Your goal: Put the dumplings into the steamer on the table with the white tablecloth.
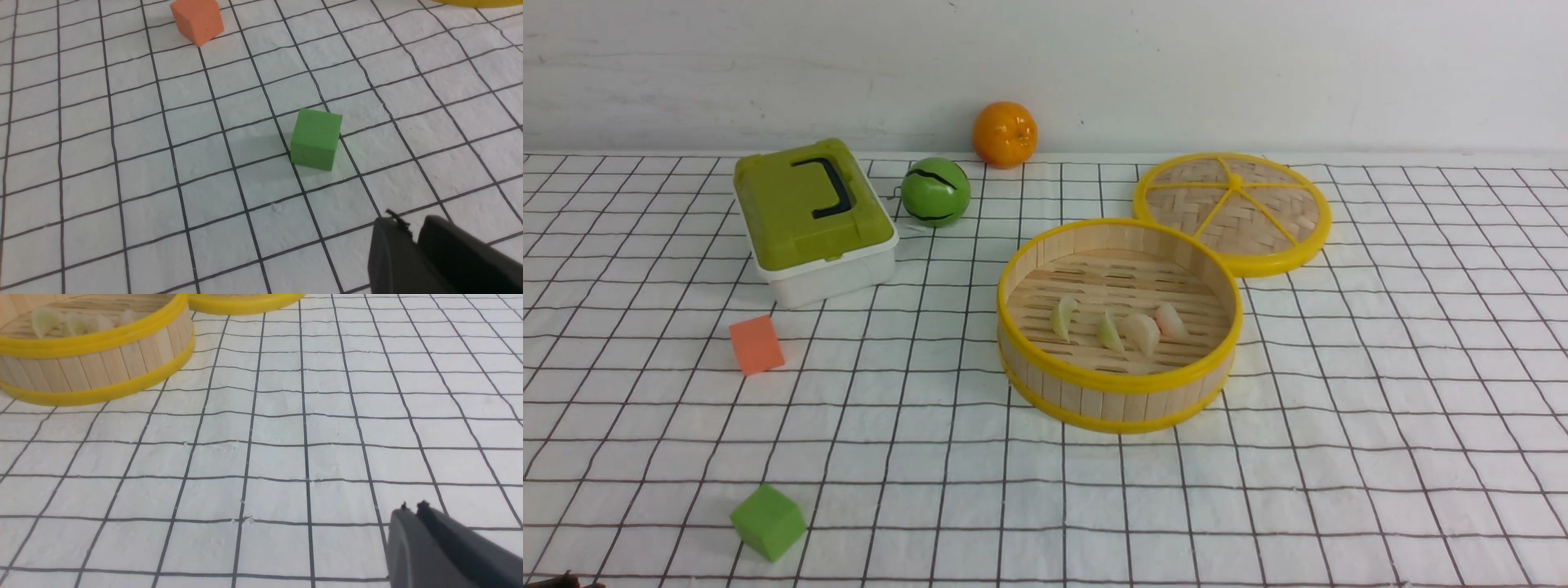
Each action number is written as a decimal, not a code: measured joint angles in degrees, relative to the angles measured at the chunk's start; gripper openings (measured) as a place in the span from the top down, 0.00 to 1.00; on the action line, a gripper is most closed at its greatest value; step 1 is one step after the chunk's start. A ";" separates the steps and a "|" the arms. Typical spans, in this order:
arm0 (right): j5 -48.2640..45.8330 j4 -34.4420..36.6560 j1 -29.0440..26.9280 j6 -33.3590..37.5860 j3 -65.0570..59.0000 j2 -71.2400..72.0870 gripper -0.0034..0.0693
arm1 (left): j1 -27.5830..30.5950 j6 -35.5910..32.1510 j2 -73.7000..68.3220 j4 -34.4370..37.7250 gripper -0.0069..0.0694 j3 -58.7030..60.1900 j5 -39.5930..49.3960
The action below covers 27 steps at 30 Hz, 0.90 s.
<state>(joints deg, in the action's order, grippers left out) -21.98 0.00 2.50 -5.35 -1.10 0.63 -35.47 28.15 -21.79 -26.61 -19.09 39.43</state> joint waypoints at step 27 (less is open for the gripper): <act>0.00 0.00 -0.07 0.00 0.00 0.00 0.90 | 31.21 -27.71 22.37 31.03 0.93 20.51 -19.89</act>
<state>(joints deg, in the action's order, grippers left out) -21.98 0.00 2.43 -5.35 -1.10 0.63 -4.26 0.43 0.58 4.42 1.41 19.54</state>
